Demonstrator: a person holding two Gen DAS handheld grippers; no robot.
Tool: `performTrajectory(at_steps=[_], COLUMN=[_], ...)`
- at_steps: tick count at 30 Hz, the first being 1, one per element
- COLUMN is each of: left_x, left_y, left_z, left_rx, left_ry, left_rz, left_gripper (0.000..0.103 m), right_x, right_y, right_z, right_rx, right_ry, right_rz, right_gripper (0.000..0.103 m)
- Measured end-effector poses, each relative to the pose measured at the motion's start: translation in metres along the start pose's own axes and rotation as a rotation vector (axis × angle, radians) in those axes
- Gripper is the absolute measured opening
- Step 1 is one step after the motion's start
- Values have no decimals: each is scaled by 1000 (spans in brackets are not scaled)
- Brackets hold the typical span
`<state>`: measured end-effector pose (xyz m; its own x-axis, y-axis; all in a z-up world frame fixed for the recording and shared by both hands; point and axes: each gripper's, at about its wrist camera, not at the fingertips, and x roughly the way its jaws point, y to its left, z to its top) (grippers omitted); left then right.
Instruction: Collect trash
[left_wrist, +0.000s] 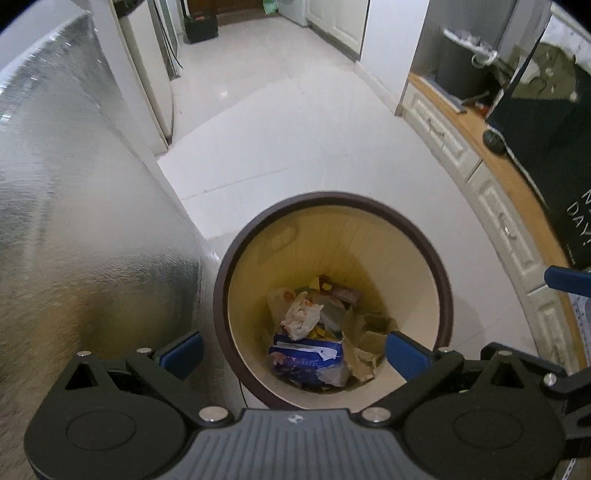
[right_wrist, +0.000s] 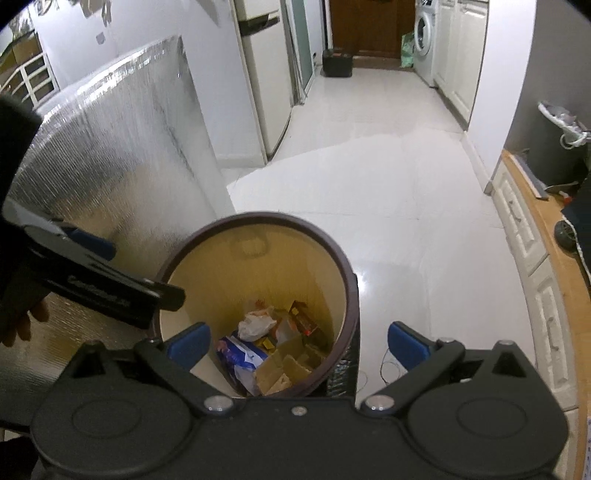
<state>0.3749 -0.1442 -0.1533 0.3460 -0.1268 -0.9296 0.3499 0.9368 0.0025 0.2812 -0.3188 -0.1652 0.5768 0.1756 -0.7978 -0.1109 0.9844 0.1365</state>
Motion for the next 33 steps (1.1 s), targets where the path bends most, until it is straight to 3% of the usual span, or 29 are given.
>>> performTrajectory(at_steps=[21, 33], left_x=[-159, -206], left_y=[-16, -9], left_z=[-70, -123], left_rx=[33, -15], left_ry=[-336, -448], left_rz=[-13, 26], left_gripper=[103, 103], right_x=[-121, -177], right_y=[26, 51], right_z=[-18, -42], right_rx=[48, 21], right_ry=[-260, -385], right_rz=[-10, -6], right_gripper=[103, 103])
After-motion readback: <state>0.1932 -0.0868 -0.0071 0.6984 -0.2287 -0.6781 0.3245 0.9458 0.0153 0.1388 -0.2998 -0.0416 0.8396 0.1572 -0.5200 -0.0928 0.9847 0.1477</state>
